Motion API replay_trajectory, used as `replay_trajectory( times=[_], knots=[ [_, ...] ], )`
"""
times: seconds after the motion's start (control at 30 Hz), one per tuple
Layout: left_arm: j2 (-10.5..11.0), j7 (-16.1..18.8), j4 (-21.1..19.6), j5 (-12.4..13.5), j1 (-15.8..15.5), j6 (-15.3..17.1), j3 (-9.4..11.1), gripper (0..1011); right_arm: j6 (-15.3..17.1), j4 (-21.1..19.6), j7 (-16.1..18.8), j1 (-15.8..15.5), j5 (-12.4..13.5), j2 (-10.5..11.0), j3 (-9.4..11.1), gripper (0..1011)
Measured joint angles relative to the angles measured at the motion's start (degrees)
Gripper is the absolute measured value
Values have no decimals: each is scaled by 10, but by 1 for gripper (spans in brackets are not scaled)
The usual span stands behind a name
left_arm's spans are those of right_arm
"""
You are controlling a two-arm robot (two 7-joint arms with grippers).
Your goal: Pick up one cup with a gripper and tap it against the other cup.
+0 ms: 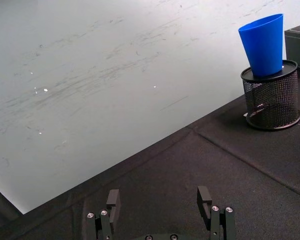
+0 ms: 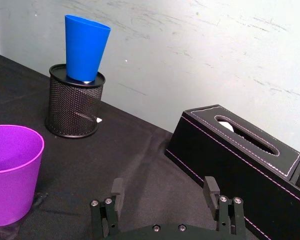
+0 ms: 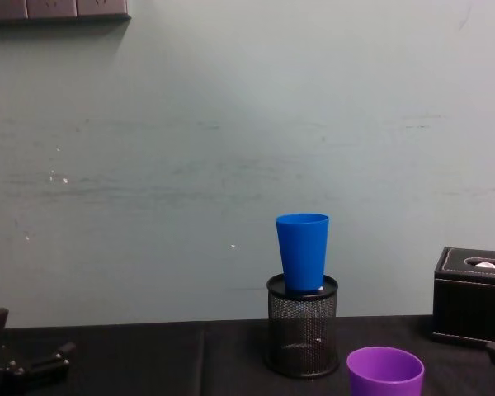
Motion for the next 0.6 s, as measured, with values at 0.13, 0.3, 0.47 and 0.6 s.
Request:
replay_trajectory(
  times=[0.13, 0.3, 0.47, 0.6],
  knots=[
    [0, 0, 0, 0, 0, 0, 0, 1011, 0, 0, 0, 0, 0, 0, 0, 1004],
    [0, 0, 0, 0, 0, 0, 0, 1012, 0, 0, 0, 0, 0, 0, 0, 1004],
    [0, 0, 0, 0, 0, 0, 0, 1012, -1, 0, 10, -3, 6, -2, 3, 1004],
    [0, 0, 0, 0, 0, 0, 0, 1011, -6, 1, 30, -10, 13, -5, 6, 1004]
  ],
)
